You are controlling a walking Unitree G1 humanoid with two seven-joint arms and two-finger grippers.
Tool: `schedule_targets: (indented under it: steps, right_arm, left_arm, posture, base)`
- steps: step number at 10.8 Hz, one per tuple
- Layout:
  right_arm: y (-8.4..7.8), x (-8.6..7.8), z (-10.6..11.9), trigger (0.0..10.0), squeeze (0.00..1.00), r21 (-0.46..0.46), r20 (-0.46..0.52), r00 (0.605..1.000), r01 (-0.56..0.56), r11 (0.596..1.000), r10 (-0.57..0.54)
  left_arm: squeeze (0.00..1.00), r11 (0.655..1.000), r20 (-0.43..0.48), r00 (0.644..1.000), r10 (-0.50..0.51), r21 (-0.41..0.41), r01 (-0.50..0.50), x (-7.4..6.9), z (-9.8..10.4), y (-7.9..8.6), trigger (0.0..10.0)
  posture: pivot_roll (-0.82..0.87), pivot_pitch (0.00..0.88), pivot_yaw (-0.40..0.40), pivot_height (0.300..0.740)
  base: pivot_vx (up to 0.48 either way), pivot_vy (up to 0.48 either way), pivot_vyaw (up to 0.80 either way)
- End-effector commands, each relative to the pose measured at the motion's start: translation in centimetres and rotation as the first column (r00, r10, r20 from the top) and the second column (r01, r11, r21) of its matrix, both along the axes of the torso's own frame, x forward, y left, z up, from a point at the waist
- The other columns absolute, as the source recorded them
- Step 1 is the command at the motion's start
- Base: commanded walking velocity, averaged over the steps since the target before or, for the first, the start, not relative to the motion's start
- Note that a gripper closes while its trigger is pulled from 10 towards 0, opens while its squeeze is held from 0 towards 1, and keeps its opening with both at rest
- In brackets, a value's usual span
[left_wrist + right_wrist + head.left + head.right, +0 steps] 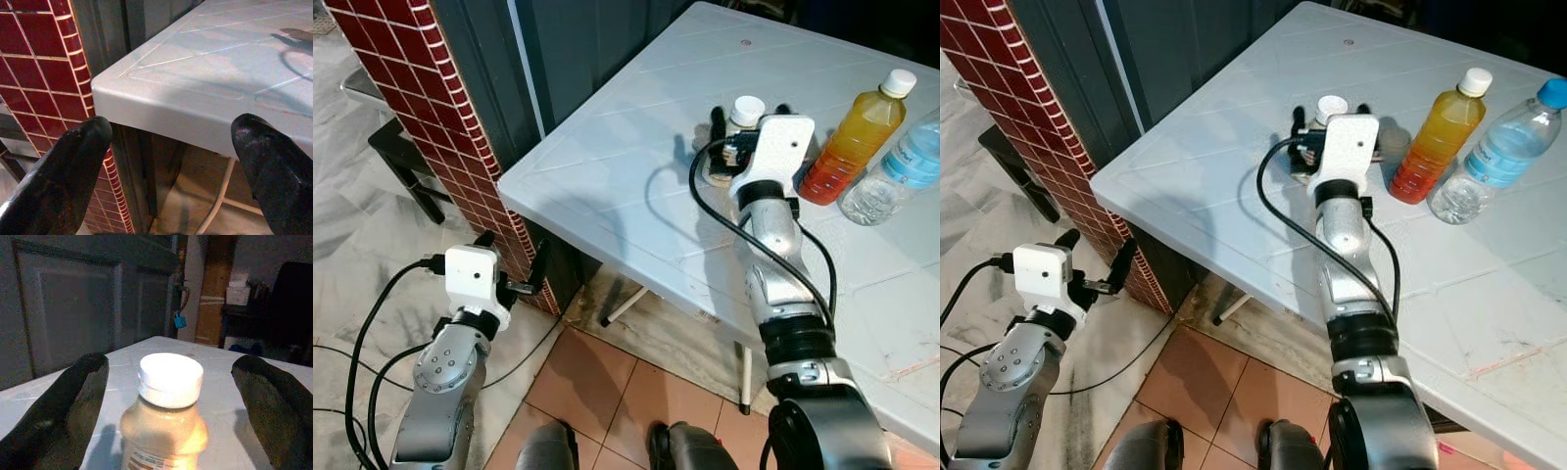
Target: Restocking fridge
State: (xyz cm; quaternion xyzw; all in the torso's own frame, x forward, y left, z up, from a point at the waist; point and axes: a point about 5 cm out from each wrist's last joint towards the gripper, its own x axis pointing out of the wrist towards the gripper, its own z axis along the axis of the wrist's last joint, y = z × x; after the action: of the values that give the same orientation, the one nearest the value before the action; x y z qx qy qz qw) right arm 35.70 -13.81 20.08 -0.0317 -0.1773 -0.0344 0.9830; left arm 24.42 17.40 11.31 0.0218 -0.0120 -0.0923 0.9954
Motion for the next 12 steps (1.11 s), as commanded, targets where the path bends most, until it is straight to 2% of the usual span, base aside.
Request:
schedule_targets:
  steps: [1,6,12]
  right_arm:
    - [-0.2,0.2,0.1,10.0,0.00,0.008,0.001,1.000,0.017,1.000,-0.017]
    - [-0.4,1.7,0.1,10.0,0.00,0.009,-0.017,0.999,0.041,0.999,-0.041]
    - [0.5,3.1,1.0,10.0,0.00,-0.024,-0.004,1.000,0.002,1.000,-0.003]
  left_arm:
    - [0.00,1.000,-0.003,1.000,-0.014,0.020,0.014,-0.2,0.1,0.0,10.0]
    - [0.00,0.999,-0.011,1.000,-0.023,0.028,0.023,-0.4,0.2,0.1,10.0]
    - [0.00,0.999,-0.025,0.999,-0.028,0.034,0.029,-0.6,0.1,0.3,10.0]
  posture:
    - [0.09,0.159,0.039,0.740]
    - [0.11,0.173,0.047,0.740]
    - [0.11,0.183,0.055,0.740]
  base:
    - [0.000,0.000,0.00]
    - [0.000,0.000,0.00]
    - [0.000,0.000,0.00]
